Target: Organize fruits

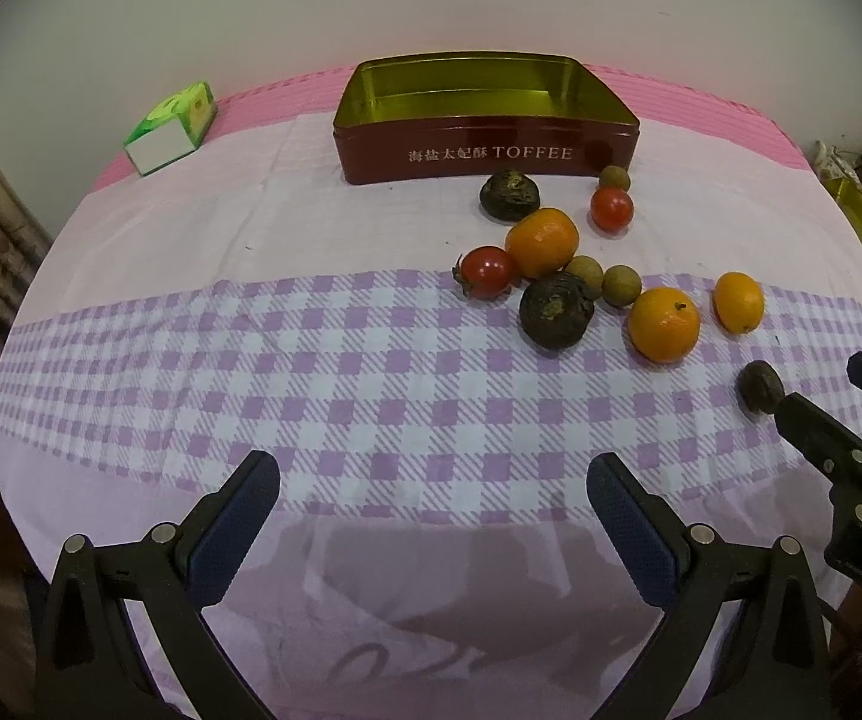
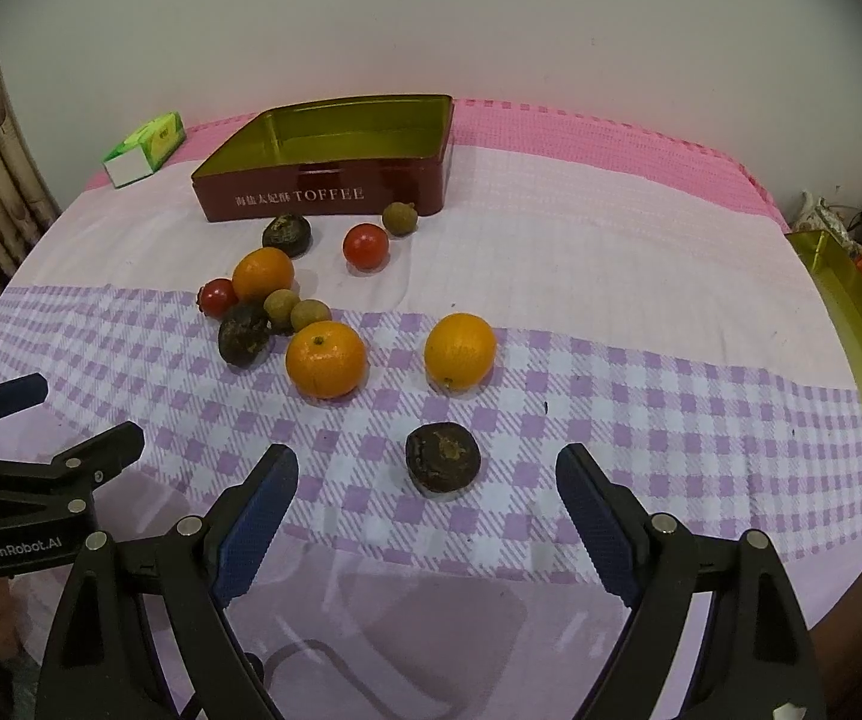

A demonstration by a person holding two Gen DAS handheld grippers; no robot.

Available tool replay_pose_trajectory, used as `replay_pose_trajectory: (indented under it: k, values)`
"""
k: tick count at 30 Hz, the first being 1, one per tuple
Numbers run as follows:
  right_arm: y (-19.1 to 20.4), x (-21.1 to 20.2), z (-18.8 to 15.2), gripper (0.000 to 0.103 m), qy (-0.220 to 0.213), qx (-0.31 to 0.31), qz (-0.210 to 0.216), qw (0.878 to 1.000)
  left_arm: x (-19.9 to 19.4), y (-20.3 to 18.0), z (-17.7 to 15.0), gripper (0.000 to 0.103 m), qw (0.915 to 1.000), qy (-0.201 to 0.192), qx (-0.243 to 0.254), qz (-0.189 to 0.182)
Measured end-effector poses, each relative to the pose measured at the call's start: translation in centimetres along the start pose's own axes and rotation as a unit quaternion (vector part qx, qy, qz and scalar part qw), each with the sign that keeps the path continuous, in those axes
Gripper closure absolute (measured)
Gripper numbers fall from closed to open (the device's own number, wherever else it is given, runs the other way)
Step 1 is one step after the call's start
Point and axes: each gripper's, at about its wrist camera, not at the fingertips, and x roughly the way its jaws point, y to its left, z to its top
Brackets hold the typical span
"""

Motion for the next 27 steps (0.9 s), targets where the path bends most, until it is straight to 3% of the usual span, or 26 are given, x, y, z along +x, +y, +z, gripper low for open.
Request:
replay_pose_trajectory:
  k: [9,27]
  values:
    - [-0.2,0.3,0.0,0.018,0.002,0.004,0.000,1.000,0.1,-1.6,0.0,0.001,1.0000,0.008,-0.003,0.000]
    - [0.1,0.4,-0.1,0.019,0.003,0.001,-0.001,1.000,1.5,-0.8,-0.2,0.001,0.9999,-0.001,-0.005,-0.015]
